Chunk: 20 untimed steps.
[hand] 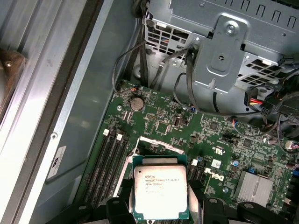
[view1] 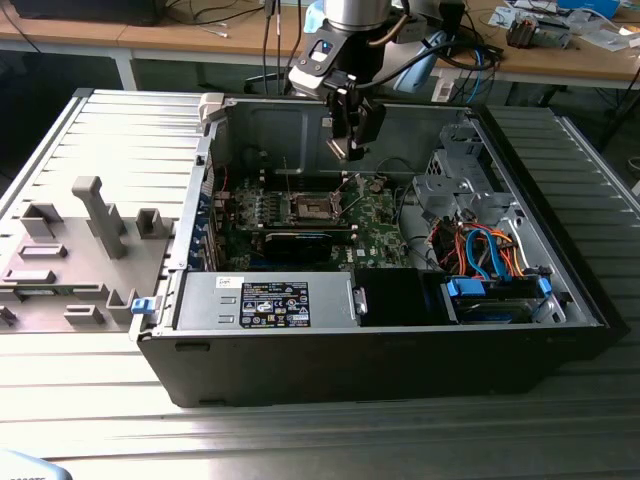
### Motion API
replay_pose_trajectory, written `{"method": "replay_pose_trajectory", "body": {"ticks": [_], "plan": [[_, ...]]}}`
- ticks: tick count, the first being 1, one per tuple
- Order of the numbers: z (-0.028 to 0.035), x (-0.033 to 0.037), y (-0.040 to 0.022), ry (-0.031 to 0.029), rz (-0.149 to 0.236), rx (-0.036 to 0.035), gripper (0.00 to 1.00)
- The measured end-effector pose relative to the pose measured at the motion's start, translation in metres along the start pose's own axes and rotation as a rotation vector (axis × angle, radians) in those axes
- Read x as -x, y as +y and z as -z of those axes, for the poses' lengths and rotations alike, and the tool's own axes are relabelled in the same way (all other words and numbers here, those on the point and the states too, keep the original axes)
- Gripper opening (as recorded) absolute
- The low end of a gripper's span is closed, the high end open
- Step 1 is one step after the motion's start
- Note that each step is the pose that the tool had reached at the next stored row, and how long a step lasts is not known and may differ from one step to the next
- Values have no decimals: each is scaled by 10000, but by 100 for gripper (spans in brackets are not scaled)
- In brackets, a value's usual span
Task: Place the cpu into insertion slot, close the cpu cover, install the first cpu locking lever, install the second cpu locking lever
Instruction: 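Place the cpu into insertion slot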
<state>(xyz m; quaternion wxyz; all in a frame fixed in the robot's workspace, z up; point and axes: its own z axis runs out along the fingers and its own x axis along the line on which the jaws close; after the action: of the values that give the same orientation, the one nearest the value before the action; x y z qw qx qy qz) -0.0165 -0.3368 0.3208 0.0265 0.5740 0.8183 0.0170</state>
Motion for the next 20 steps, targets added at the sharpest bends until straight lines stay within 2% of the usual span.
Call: {"method": "replay_pose_trajectory", "body": {"ticks": [20], "plan": [[-14,-1,-2,-6,-91,-2,55]]}}
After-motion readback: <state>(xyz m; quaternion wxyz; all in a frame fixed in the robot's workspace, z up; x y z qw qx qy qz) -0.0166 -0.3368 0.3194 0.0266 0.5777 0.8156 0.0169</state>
